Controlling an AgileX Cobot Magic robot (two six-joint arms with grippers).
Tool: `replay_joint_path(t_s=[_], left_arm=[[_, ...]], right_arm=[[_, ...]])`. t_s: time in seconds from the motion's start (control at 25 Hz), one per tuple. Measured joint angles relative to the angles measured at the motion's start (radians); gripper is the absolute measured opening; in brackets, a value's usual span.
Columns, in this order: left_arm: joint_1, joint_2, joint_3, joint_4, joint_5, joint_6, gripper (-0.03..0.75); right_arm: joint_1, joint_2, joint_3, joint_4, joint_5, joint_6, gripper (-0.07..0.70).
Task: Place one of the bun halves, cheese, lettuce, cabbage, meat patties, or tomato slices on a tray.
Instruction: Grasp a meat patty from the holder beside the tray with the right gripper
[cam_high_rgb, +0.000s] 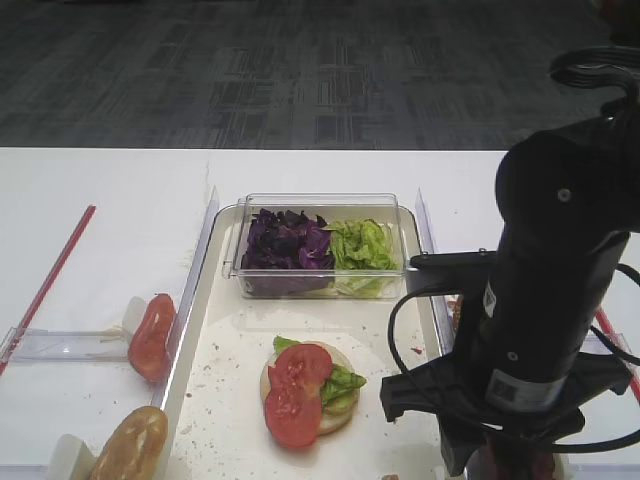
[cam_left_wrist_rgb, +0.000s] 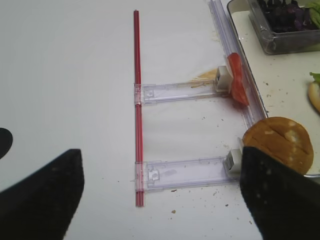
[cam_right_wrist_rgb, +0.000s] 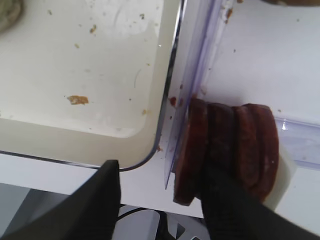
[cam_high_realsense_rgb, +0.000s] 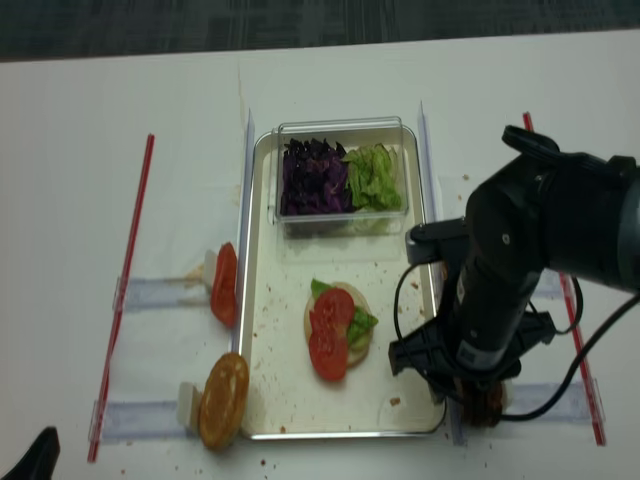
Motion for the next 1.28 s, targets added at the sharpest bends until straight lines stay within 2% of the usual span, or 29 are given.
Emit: replay_joint_path(t_s=[0.32,0.52,0.8,1.12,1.28], left_arm=[[0.000,0.000,0.000,0.000,0.000,0.000,0.616],[0.000,0.000,0.000,0.000,0.000,0.000,0.616],[0.000,0.000,0.000,0.000,0.000,0.000,0.616],[0.000,0.000,0.000,0.000,0.000,0.000,0.616],[0.000,0.000,0.000,0.000,0.000,0.000,0.616]], right_arm=[[0.000,0.016,-0.006,-0.004,0.002,0.000,0.406],[0.000,0.017,-0.006,-0.025,0.010,0.000,0.335],[0.000,0.018,-0.006,-0.036,0.014,0.000,0.279],[0.000,0.018,-0.006,-0.058,0.022,0.000,0.154],[0.000,0.021,-0.006,-0.064,0.022,0.000,0.132]])
